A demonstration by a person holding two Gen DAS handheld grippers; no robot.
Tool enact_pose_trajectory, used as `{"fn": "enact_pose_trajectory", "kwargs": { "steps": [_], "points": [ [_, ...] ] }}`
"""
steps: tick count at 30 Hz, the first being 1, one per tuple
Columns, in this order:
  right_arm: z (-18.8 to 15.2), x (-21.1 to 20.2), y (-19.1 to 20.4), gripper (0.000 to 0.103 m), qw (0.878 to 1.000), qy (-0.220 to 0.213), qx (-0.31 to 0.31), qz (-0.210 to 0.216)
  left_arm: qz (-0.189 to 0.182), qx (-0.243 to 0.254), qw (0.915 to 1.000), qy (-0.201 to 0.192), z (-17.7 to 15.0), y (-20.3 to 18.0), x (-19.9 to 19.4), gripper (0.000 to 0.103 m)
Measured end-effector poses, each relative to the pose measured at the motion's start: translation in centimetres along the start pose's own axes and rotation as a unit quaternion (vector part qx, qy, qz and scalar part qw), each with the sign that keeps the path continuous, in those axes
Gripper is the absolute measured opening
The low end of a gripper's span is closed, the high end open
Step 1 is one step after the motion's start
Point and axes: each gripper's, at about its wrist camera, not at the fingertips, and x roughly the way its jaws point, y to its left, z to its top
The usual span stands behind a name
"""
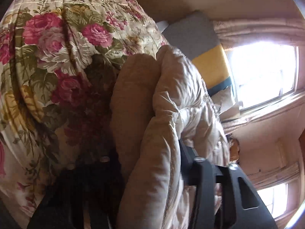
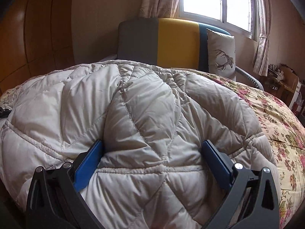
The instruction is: Fold large clothes
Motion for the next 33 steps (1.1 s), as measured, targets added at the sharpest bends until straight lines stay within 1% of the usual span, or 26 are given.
{"fn": "enact_pose_trajectory", "kwargs": {
  "steps": [1,2,3,6,8,10,12,13,14,15,16,17,18,20,21,22,23,24,25,26,29,33],
  "points": [
    [0.3,-0.3,0.2,0.101,1.000,0.007,-0.001,-0.001,-0.011,-0.006,0.9999,-0.004,0.2,0.0,-0.3,0.028],
    [0.7,-0.9,0.2,0.101,1.000,0.005,0.000,-0.002,-0.014,-0.003,0.9999,-0.008,0.4,0.0,-0.6,0.024],
    [1.2,-1.7,0.3,0.101,1.000,-0.007,0.002,-0.003,-0.015,0.007,0.9998,-0.014,0.7,-0.2,-1.0,0.022],
    [3.6,-3.7,0.4,0.101,0.998,-0.054,-0.003,-0.015,-0.020,0.028,0.9990,-0.028,1.2,-0.7,-1.7,0.021],
    [5.8,-3.3,0.7,0.101,0.998,-0.059,-0.009,-0.015,-0.027,0.033,0.9986,-0.033,1.3,-0.7,-1.8,0.021],
    [7.8,-1.6,1.2,0.101,0.999,-0.044,-0.021,-0.015,-0.029,0.027,0.9987,-0.033,1.3,-0.2,-1.9,0.021],
    [8.9,0.8,2.1,0.101,0.998,-0.027,-0.039,-0.030,-0.029,0.018,0.9989,-0.032,1.0,0.4,-2.5,0.021],
    [9.1,2.3,2.7,0.101,0.997,-0.013,-0.050,-0.048,-0.034,0.015,0.9987,-0.034,1.1,0.6,-2.6,0.021],
    [9.0,4.1,3.0,0.101,0.996,0.012,-0.062,-0.069,-0.036,0.018,0.9986,-0.036,1.0,0.6,-2.6,0.021],
    [8.2,5.9,3.3,0.101,0.994,0.038,-0.070,-0.072,-0.032,0.026,0.9985,-0.036,0.7,0.4,-2.7,0.024],
    [7.5,7.2,3.4,0.101,0.995,0.050,-0.069,-0.059,-0.028,0.035,0.9983,-0.038,0.5,0.2,-2.8,0.025],
    [6.9,8.0,3.4,0.101,0.995,0.049,-0.065,-0.055,-0.029,0.040,0.9978,-0.044,0.2,0.0,-3.0,0.033],
    [6.5,8.3,3.3,0.101,0.995,0.048,-0.062,-0.057,-0.034,0.037,0.9975,-0.049,-0.1,0.0,-2.6,0.054],
    [6.4,8.6,3.1,0.101,0.995,0.049,-0.064,-0.059,-0.048,0.023,0.9969,-0.058,-0.6,0.2,-2.4,0.088],
    [6.3,8.5,3.0,0.101,0.995,0.048,-0.063,-0.058,-0.053,0.024,0.9961,-0.065,-0.9,0.1,-2.4,0.088],
    [6.2,8.5,2.9,0.101,0.995,0.047,-0.061,-0.056,-0.049,0.035,0.9956,-0.072,-1.2,-0.2,-2.3,0.088],
    [6.2,8.5,2.7,0.101,0.996,0.046,-0.057,-0.053,-0.045,0.045,0.9955,-0.070,-1.2,-0.5,-2.1,0.087],
    [6.2,8.5,2.5,0.101,0.996,0.047,-0.054,-0.049,-0.037,0.051,0.9959,-0.064,-1.2,-0.8,-1.8,0.073],
    [6.3,8.5,2.4,0.101,0.996,0.050,-0.052,-0.047,-0.017,0.055,0.9964,-0.063,-1.1,-0.8,-1.6,0.062],
    [6.4,8.3,2.3,0.101,0.996,0.056,-0.052,-0.046,0.005,0.054,0.9962,-0.067,-1.0,-0.7,-1.6,0.044],
    [6.3,6.3,2.4,0.101,0.995,0.067,-0.063,-0.049,-0.010,0.031,0.9970,-0.069,-0.7,0.2,-1.9,0.033],
    [3.8,2.3,3.1,0.101,0.995,0.058,-0.072,-0.046,-0.001,0.060,0.9951,-0.079,-0.8,-0.6,-2.4,0.026]
  ]
}}
